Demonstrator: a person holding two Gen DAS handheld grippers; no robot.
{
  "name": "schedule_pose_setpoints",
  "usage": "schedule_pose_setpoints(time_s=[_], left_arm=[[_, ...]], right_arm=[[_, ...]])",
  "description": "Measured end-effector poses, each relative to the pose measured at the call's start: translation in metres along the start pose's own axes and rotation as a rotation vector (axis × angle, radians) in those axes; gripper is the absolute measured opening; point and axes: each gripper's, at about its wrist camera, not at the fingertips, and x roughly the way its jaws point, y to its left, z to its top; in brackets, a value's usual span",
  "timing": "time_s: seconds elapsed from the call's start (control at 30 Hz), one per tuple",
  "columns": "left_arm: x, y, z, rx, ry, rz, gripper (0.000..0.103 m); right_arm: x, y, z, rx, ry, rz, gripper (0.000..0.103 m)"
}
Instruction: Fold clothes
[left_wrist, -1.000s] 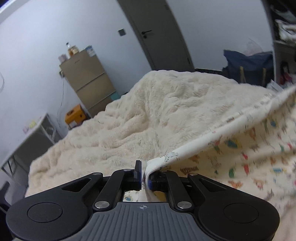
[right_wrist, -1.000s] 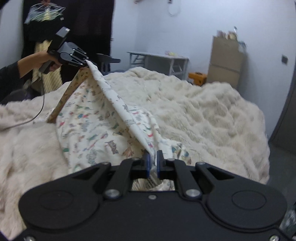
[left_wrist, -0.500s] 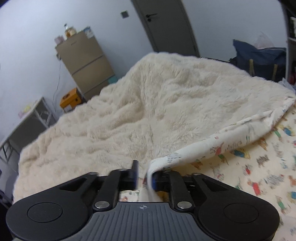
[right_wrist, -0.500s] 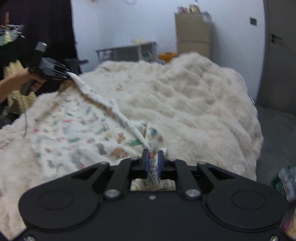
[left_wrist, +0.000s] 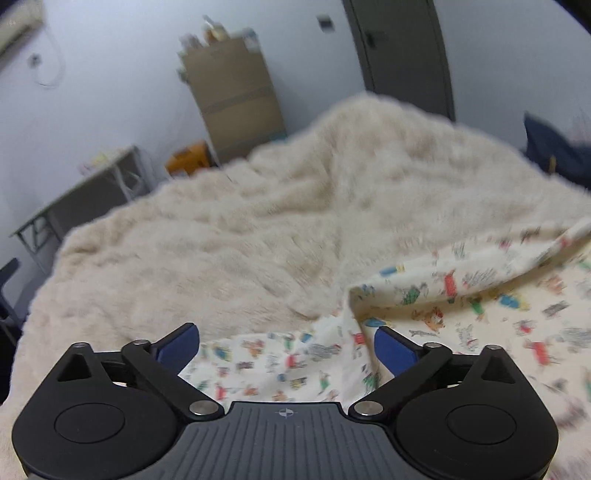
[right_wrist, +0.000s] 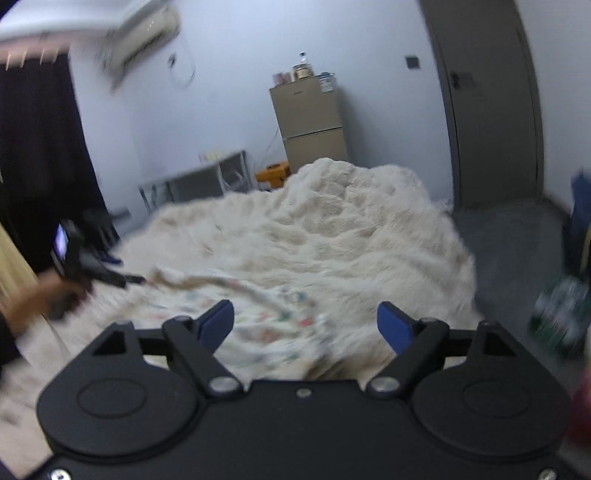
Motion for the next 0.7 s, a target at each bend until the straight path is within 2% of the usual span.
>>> schedule_pose_setpoints(time_s=[0.07, 0.2, 0.27, 0.33, 0.5, 0.53, 0.6, 0.67, 0.7], left_arm=[[-0.038, 0.015, -0.014, -0.082, -0.070, -0.034, 0.103], [-0.097, 0.027, -0.056, -0.151, -0.155, -0.102, 0.103], [-0.119, 0.031, -0.083, -0.175, -0.171, -0.167, 0.103], [-0.130, 0.035, -0.108, -0.170, -0.166, -0.196, 0.103], [-0.127, 0.057, -0.164, -0.113, -0.015, -0.223, 0.103], [-0.125, 0.058, -0.178, -0.079, 0.035, -0.232, 0.103], [-0.124, 0.054, -0.195, -0.019, 0.085, -0.234, 0.103], [-0.114, 0.037, -0.215, 0.109, 0.181, -0.196, 0.103], [-0.109, 0.033, -0.221, 0.144, 0.200, -0.180, 0.103]], right_arm=[[-0.005, 0.001, -0.009, 0.039, 0.062, 0.068, 0.084], [0.005, 0.009, -0.029, 0.060, 0.218, 0.236, 0.084], [0.022, 0.013, -0.042, 0.101, 0.278, 0.265, 0.084], [0.042, 0.017, -0.056, 0.143, 0.340, 0.265, 0.084], [0.070, 0.028, -0.073, 0.134, 0.367, 0.231, 0.084], [0.071, 0.029, -0.074, 0.129, 0.366, 0.231, 0.085], [0.069, 0.034, -0.075, 0.107, 0.365, 0.222, 0.085], [0.067, 0.040, -0.074, 0.090, 0.362, 0.218, 0.085], [0.067, 0.042, -0.073, 0.084, 0.359, 0.220, 0.085]])
